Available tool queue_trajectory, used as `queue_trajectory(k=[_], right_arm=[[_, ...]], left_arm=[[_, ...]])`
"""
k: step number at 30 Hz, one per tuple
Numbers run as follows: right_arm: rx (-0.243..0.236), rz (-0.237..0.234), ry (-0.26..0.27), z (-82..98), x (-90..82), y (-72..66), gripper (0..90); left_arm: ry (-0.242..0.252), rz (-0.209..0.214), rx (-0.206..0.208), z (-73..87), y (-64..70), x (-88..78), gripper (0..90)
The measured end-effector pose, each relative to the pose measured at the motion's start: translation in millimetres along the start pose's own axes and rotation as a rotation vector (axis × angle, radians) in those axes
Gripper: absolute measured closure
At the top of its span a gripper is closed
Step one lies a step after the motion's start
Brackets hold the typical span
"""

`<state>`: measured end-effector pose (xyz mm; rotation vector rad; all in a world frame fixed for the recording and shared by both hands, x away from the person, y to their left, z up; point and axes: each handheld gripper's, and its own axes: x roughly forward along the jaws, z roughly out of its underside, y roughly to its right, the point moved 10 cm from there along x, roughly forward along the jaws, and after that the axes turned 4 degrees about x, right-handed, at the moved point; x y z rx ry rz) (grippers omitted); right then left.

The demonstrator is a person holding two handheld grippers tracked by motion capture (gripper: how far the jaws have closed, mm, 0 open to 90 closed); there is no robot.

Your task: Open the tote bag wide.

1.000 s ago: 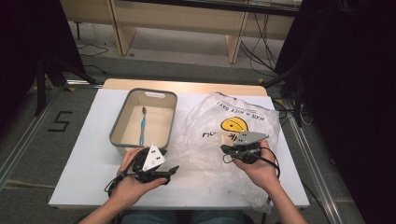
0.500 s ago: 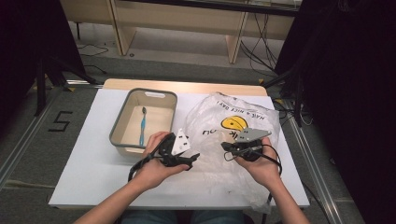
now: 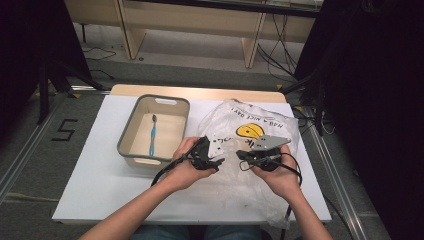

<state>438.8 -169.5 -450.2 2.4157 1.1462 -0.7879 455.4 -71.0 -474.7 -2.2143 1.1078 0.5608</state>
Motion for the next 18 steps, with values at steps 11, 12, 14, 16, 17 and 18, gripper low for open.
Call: queue_trajectory(k=[11, 12, 14, 16, 17, 18], right_arm=[[0.0, -0.01, 0.0, 1.4, 1.5, -2.7, 90.0], [0.0, -0.012, -0.003, 2.0, 1.9, -2.8, 90.0], [0.003, -0.011, -0.006, 2.7, 2.3, -3.1, 90.0], [0.007, -0.011, -0.004, 2.9, 2.4, -3.1, 87.4], [0.01, -0.008, -0.002, 3.1, 2.6, -2.8, 83.5], [0.012, -0.001, -0.005, 4.1, 2.7, -2.3, 79.4]], left_arm=[[0.061, -0.028, 0.008, -15.4, -9.1, 1.8, 88.6], [0.058, -0.028, 0.012, -16.0, -9.5, 1.4, 88.9], [0.061, -0.032, 0.01, -17.9, -9.9, 1.2, 89.0], [0.067, -0.037, -0.001, -19.9, -11.3, 0.5, 89.1], [0.068, -0.039, -0.004, -20.6, -12.2, 0.1, 89.1], [0.072, -0.036, -0.014, -21.6, -12.4, 0.1, 89.1]])
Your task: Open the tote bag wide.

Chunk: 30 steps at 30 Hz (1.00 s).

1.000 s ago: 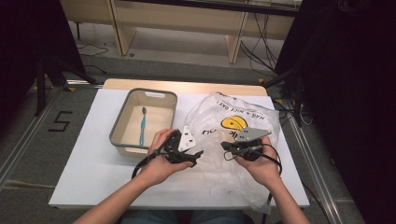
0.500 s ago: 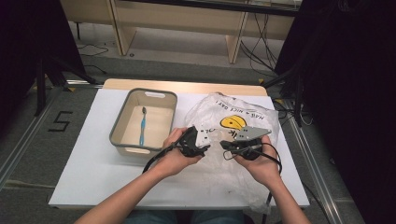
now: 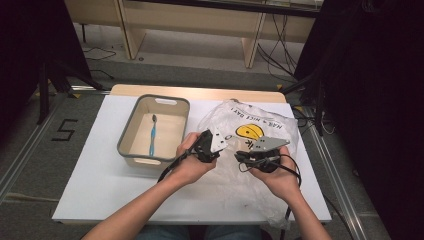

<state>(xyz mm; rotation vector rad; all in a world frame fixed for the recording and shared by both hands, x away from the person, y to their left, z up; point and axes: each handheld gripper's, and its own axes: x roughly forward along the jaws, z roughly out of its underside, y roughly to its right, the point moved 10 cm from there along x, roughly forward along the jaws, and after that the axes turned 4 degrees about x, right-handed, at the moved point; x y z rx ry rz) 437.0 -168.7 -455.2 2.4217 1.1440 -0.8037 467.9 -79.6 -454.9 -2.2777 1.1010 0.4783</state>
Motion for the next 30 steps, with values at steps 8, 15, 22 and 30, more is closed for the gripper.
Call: queue_trajectory(k=[8, 15, 22, 30], right_arm=[[0.003, 0.056, 0.0, 15.1, -1.8, -0.1, 37.3], [-0.048, 0.114, -0.07, 37.8, 4.1, 1.2, 24.2], [-0.047, 0.151, -0.085, 41.0, 0.4, 10.8, 68.7], [-0.021, 0.206, 0.014, 22.4, -21.2, 21.3, 90.0]], left_arm=[[-0.001, -0.011, -0.014, -2.1, -4.2, 1.0, 89.1], [0.002, -0.018, -0.027, -2.2, -7.5, -0.4, 89.1], [0.003, -0.025, -0.03, -1.5, -10.4, -1.5, 89.1], [-0.002, -0.03, -0.027, -0.6, -12.0, -1.1, 89.0]])
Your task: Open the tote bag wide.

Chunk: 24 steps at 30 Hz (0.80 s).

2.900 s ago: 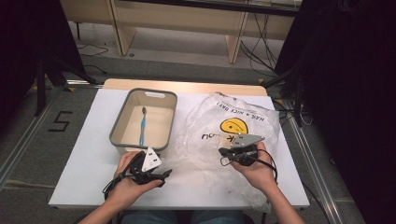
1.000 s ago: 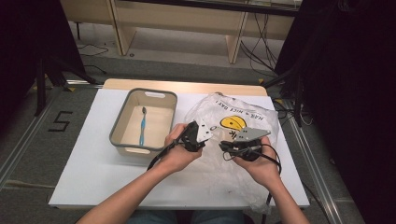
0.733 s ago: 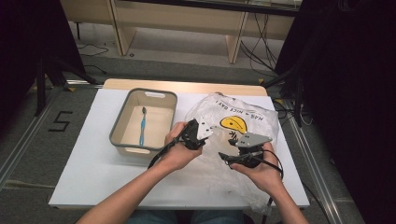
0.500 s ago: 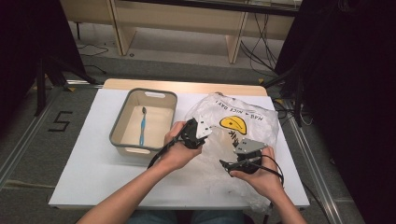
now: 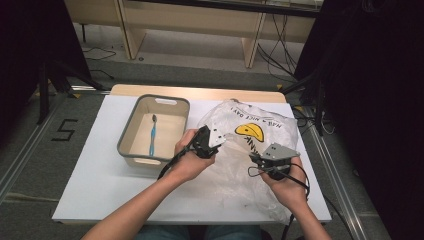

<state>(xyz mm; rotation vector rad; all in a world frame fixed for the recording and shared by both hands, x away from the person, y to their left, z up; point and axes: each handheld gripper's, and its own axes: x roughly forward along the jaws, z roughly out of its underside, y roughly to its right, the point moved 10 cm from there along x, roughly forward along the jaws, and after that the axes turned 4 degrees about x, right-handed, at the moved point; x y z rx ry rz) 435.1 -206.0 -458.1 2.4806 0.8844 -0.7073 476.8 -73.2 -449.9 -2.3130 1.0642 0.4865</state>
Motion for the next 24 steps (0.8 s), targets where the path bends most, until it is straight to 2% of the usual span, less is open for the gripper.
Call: queue_trajectory(k=[5, 10, 13, 18, 20, 24], right_arm=[[0.015, 0.037, 0.074, -13.9, -10.8, 7.1, 90.0], [0.021, 0.056, 0.104, -20.2, -15.0, 11.2, 90.0], [0.031, 0.064, 0.116, -23.6, -16.0, 13.4, 90.0], [0.046, 0.077, 0.129, -28.9, -16.7, 17.5, 90.0], [0.056, 0.083, 0.133, -30.0, -17.1, 19.5, 90.0], [0.069, 0.091, 0.135, -30.6, -18.3, 21.5, 90.0]], left_arm=[[0.009, 0.001, 0.003, -1.5, 1.8, 0.9, 88.8], [0.023, -0.01, 0.007, -3.6, -0.3, -0.5, 84.1], [0.031, -0.023, 0.011, -4.4, -2.7, -2.7, 76.0], [0.025, -0.025, 0.014, -1.6, -3.6, -7.7, 54.0], [0.011, -0.027, 0.029, 2.0, -4.3, -9.4, 51.1], [-0.021, -0.006, 0.055, 10.4, -2.6, -8.9, 52.7]])
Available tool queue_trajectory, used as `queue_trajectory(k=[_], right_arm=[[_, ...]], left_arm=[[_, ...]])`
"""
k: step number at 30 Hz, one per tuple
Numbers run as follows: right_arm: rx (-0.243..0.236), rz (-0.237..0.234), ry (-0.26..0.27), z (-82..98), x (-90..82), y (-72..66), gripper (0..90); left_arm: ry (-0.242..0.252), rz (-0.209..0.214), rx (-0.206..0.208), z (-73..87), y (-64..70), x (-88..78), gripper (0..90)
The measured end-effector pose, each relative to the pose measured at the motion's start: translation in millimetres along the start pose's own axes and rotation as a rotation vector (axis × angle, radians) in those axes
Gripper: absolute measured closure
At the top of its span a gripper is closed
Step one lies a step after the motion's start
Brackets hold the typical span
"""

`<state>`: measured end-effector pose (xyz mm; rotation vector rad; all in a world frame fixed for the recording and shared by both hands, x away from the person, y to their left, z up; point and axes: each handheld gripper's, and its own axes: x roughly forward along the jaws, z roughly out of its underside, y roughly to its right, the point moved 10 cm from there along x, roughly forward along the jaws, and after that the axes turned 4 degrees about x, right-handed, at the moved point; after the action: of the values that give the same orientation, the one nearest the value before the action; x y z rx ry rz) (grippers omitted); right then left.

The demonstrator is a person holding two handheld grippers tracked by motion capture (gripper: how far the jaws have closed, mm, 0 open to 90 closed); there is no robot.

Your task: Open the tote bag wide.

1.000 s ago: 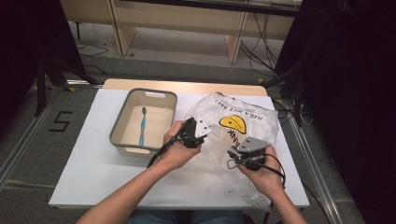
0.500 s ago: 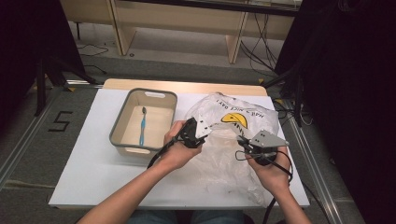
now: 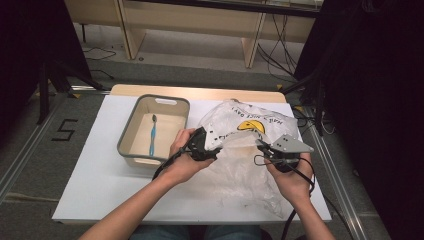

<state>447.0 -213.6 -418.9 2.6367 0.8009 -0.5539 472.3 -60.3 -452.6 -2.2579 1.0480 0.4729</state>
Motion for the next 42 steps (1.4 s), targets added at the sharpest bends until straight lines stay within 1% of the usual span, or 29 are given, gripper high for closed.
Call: queue_trajectory(k=[2, 3, 5, 6, 9, 11, 13, 15, 16, 18, 19, 21, 23, 24, 26, 28, 29, 31, 33, 35, 36, 39, 41, 42], right_arm=[[0.003, -0.001, 0.004, -0.5, -0.1, 0.1, 90.0], [0.005, -0.001, 0.003, -0.5, -0.1, 0.1, 90.0], [0.006, -0.002, 0.003, -0.4, 0.2, -0.1, 90.0], [0.006, -0.004, -0.001, 0.2, 0.2, -0.3, 90.0], [0.008, -0.016, -0.006, 2.0, 1.2, -2.3, 90.0], [0.007, -0.03, -0.012, 3.7, 2.0, -4.3, 90.0], [0.007, -0.04, -0.013, 5.3, 3.0, -6.1, 87.4], [0.003, -0.06, -0.026, 7.2, 4.6, -8.7, 82.4], [0.001, -0.061, -0.028, 7.5, 5.6, -9.9, 79.3], [-0.002, -0.083, -0.047, 9.0, 7.6, -14.7, 68.3], [-0.013, -0.089, -0.049, 8.9, 8.8, -16.9, 62.8], [-0.032, -0.082, -0.043, 7.3, 11.7, -20.1, 50.1], [-0.045, -0.098, -0.045, 5.9, 14.8, -25.5, 41.5], [-0.051, -0.1, -0.04, 4.5, 16.6, -27.7, 37.8], [-0.068, -0.093, -0.042, 2.9, 20.6, -30.5, 36.2], [-0.078, -0.091, -0.054, 3.5, 25.6, -31.7, 38.1], [-0.078, -0.089, -0.061, 4.3, 28.1, -31.6, 41.6], [-0.076, -0.078, -0.06, 3.8, 31.4, -29.7, 53.5], [-0.068, -0.074, -0.06, 2.6, 32.2, -27.2, 69.3], [-0.058, -0.058, -0.045, -0.4, 31.8, -23.0, 79.7], [-0.052, -0.05, -0.045, -1.5, 31.0, -21.3, 83.2], [-0.041, -0.028, -0.02, -7.3, 29.6, -16.2, 88.8], [-0.033, -0.02, -0.014, -10.3, 29.4, -14.4, 89.7], [-0.027, -0.015, -0.009, -11.7, 29.7, -13.7, 89.9]], left_arm=[[-0.009, 0.019, 0.01, 2.1, 3.5, 1.0, 57.3], [-0.014, 0.029, 0.018, 2.8, 5.2, 1.6, 61.2], [-0.019, 0.034, 0.025, 2.5, 7.0, 2.6, 69.5], [-0.016, 0.039, 0.016, 1.5, 7.8, 3.2, 74.8], [-0.004, 0.039, -0.015, -1.8, 6.1, 4.2, 86.1], [0.005, 0.028, -0.03, -4.5, 3.0, 4.1, 88.6], [0.022, 0.014, -0.041, -8.3, 0.2, 3.6, 88.9], [0.036, 0.005, -0.038, -12.2, -1.7, 2.5, 89.0], [0.042, 0.0, -0.037, -14.2, -2.3, 2.0, 89.0], [0.047, -0.005, -0.028, -16.9, -3.3, 1.6, 89.0], [0.049, -0.007, -0.026, -17.9, -3.5, 1.7, 89.0], [0.048, -0.007, -0.02, -18.9, -3.3, 2.0, 89.0], [0.057, -0.009, -0.02, -20.4, -2.5, 2.6, 89.0], [0.058, -0.009, -0.017, -20.6, -2.1, 2.7, 89.0], [0.06, -0.011, -0.019, -20.9, -1.9, 2.6, 89.0], [0.055, -0.011, -0.015, -20.3, -2.4, 2.2, 88.9], [0.052, -0.011, -0.01, -19.9, -2.6, 2.0, 88.9], [0.047, -0.013, -0.011, -18.8, -3.4, 1.8, 88.9], [0.044, -0.016, -0.011, -17.8, -4.8, 1.7, 88.7], [0.045, -0.02, -0.013, -17.4, -5.8, 1.6, 87.2], [0.046, -0.021, -0.012, -17.2, -6.1, 1.4, 85.6], [0.052, -0.026, -0.024, -16.3, -6.3, -0.2, 77.6], [0.048, -0.033, -0.04, -14.4, -6.7, -1.4, 69.5], [0.043, -0.03, -0.05, -13.3, -6.0, -2.1, 64.3]])
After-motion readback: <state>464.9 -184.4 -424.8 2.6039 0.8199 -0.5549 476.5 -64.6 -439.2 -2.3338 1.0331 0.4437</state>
